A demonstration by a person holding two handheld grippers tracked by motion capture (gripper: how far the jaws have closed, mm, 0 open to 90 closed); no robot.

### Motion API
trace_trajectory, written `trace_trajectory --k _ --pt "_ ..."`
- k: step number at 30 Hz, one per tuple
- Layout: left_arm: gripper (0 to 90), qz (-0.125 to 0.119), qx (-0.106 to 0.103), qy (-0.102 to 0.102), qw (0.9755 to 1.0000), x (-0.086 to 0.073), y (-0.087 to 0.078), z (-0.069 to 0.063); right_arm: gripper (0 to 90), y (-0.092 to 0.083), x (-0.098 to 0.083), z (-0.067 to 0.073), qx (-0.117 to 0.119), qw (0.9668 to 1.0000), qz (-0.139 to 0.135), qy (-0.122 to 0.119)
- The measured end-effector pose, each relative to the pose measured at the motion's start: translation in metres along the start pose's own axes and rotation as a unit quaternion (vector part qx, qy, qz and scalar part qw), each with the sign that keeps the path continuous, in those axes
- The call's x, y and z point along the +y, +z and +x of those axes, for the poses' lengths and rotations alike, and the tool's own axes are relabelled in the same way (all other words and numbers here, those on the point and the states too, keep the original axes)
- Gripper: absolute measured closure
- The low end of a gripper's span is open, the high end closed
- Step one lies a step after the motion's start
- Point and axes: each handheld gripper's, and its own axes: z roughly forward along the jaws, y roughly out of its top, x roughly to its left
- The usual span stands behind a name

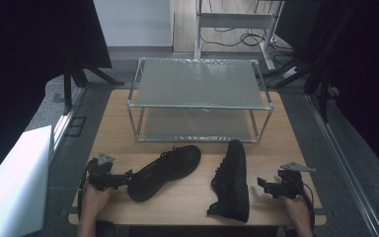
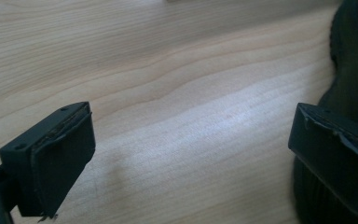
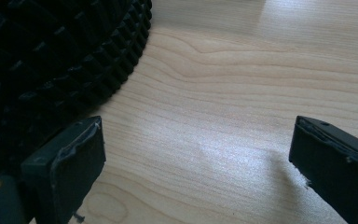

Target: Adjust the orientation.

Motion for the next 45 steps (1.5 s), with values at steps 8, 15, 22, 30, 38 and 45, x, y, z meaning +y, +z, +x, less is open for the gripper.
trace_trajectory --k 8,15,22,30,38,45 --pt "0.7 0.013 -0.018 0.033 0.9992 0.0 -0.003 -0.017 4.4 -0.001 0.0 -0.001 0.001 1.0 0.0 0.001" --pt "1.2 0.022 -0.019 0.056 0.998 -0.001 -0.007 -0.031 4.3 -0.001 0.0 -0.001 -0.001 1.0 -0.001 0.002" --pt "0.2 0.028 -0.038 0.079 0.9958 0.001 -0.006 -0.045 4.2 -0.001 0.0 -0.001 0.0 1.0 0.0 0.003" --pt "0.0 0.028 -0.067 0.101 0.9923 0.003 -0.002 -0.064 4.2 -0.001 0.0 -0.001 0.001 1.0 0.0 0.003" --pt "0.0 0.025 -0.079 0.103 0.9912 0.005 0.002 -0.075 4.2 0.0 0.0 -0.001 0.001 1.0 0.0 0.001" --pt "0.1 0.022 -0.085 0.107 0.9903 0.007 0.003 -0.081 4.2 0.001 0.0 0.0 0.003 1.0 0.004 -0.002"
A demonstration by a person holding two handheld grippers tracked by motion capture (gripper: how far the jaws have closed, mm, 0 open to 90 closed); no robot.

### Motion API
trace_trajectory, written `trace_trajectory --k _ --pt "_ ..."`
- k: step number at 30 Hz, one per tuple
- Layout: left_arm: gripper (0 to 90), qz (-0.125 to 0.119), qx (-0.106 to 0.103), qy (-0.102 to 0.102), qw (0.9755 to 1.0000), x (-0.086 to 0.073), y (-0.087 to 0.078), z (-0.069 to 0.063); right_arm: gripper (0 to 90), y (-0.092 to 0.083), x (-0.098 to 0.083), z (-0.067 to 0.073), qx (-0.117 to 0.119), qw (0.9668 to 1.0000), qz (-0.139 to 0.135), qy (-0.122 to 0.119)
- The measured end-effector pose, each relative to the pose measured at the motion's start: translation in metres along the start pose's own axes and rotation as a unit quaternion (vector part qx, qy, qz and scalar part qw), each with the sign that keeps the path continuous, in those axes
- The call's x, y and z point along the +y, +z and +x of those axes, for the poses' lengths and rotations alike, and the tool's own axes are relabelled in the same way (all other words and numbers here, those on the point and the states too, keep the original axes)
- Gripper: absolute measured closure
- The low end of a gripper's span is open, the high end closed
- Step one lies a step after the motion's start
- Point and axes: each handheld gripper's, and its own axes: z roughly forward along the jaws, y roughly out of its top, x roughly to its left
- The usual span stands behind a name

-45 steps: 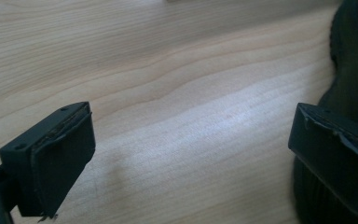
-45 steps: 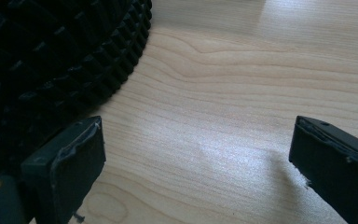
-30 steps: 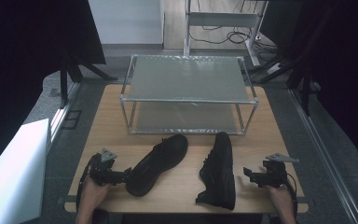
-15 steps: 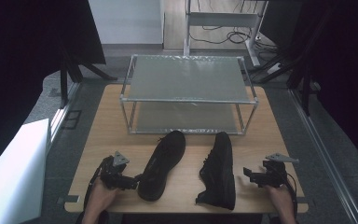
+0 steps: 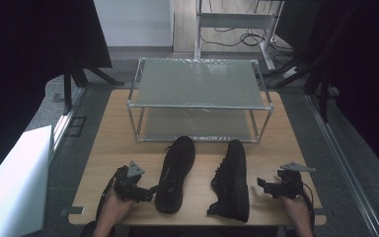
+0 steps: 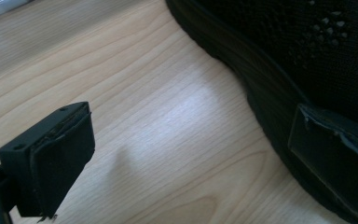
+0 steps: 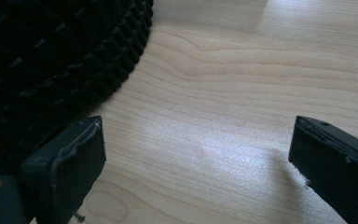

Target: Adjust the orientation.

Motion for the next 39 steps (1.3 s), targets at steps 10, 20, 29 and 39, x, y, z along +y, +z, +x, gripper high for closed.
trace_trajectory --k 10,20,29,39 --pt "0.0 -0.004 -0.017 -0.001 0.9998 0.003 0.004 -0.006 4.3 0.001 0.0 0.0 0.002 1.0 0.002 -0.001" --pt "0.0 -0.025 0.002 -0.026 0.9993 0.001 -0.001 0.004 4.3 -0.001 0.001 0.001 0.003 1.0 -0.003 -0.002" --pt "0.0 -0.017 0.031 -0.046 0.9983 -0.002 0.0 0.012 4.0 -0.003 0.003 0.006 0.014 0.9998 -0.012 -0.012" --pt "0.0 -0.017 0.038 -0.052 0.9978 -0.003 0.001 0.015 1.1 -0.01 0.01 0.013 0.025 0.9992 -0.017 -0.027"
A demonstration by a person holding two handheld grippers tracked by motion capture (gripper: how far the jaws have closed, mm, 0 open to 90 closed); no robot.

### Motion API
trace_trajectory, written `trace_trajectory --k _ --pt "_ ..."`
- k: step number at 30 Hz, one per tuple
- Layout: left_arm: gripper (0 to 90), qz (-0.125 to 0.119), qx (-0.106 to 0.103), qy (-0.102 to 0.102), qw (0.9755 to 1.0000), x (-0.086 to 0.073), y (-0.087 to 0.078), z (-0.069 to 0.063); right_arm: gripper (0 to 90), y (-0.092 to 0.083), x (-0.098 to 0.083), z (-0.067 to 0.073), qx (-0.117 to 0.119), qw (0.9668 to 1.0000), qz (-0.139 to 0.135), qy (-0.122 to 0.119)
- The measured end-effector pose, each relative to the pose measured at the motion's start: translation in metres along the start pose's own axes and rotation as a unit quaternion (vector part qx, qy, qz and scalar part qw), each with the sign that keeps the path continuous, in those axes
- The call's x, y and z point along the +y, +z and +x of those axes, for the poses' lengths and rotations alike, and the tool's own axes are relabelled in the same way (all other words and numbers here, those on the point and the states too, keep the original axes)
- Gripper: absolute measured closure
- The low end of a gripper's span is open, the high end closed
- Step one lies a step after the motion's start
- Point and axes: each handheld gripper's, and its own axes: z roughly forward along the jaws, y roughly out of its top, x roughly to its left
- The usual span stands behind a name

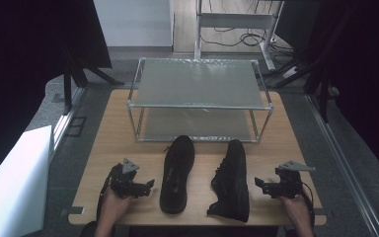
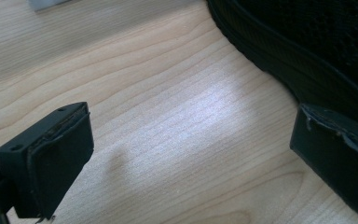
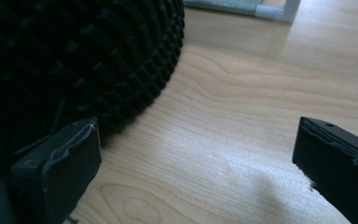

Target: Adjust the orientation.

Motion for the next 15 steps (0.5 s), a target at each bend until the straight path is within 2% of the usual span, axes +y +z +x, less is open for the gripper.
trace_trajectory --k 7,15 --pt "0.0 0.006 0.003 -0.002 1.0 -0.001 0.002 0.001 0.0 -0.009 0.012 0.007 0.007 0.9999 -0.013 -0.009" --pt "0.0 0.008 0.006 -0.003 0.9999 -0.001 0.002 0.001 0.0 -0.011 0.02 0.013 0.011 0.9997 -0.011 -0.02"
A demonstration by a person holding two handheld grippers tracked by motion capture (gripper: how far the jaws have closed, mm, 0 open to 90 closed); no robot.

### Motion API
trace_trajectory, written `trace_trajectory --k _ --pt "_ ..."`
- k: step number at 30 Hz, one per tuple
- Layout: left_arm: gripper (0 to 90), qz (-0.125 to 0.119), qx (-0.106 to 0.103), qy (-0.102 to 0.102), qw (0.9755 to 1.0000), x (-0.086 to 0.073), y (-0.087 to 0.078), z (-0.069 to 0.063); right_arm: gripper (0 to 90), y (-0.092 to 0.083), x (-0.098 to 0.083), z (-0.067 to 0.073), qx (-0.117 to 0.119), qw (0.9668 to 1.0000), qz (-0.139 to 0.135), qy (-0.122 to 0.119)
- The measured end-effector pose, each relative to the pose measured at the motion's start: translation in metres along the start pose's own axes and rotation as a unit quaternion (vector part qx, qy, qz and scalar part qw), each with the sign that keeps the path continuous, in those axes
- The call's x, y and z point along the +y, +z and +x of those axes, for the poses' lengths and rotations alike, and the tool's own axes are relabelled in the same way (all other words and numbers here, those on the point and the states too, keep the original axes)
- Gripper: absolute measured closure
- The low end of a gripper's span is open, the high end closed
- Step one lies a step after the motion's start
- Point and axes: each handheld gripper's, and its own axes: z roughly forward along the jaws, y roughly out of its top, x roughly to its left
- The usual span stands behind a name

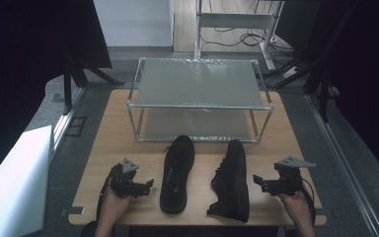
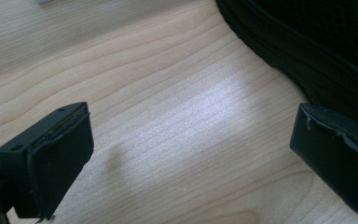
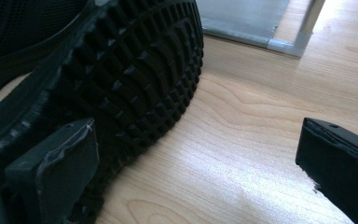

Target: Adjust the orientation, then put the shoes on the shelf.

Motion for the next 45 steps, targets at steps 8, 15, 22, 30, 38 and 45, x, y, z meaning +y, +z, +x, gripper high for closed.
trace_trajectory --k 8,15,22,30,38,45 --pt "0.0 0.002 0.001 0.001 1.0 0.0 0.0 0.0 0.0 -0.002 0.006 0.005 0.007 1.0 0.001 -0.006" --pt "0.0 0.001 0.003 -0.001 1.0 0.0 0.0 0.001 0.0 -0.005 0.013 0.011 0.013 0.9998 0.001 -0.014" --pt "0.0 0.001 0.004 -0.001 1.0 0.0 0.0 0.0 0.0 -0.004 0.021 0.02 0.023 0.9995 0.002 -0.022" --pt "0.0 0.003 0.003 -0.002 1.0 0.0 0.0 0.0 0.0 0.001 0.027 0.029 0.033 0.9993 -0.004 -0.016" --pt "0.0 0.004 0.003 -0.002 1.0 0.0 0.0 0.0 0.0 0.011 0.025 0.034 0.019 0.9996 0.003 -0.02" --pt "0.0 0.006 0.004 0.0 1.0 -0.001 -0.001 0.001 0.0 0.005 0.019 0.024 0.021 0.9997 0.003 0.013"
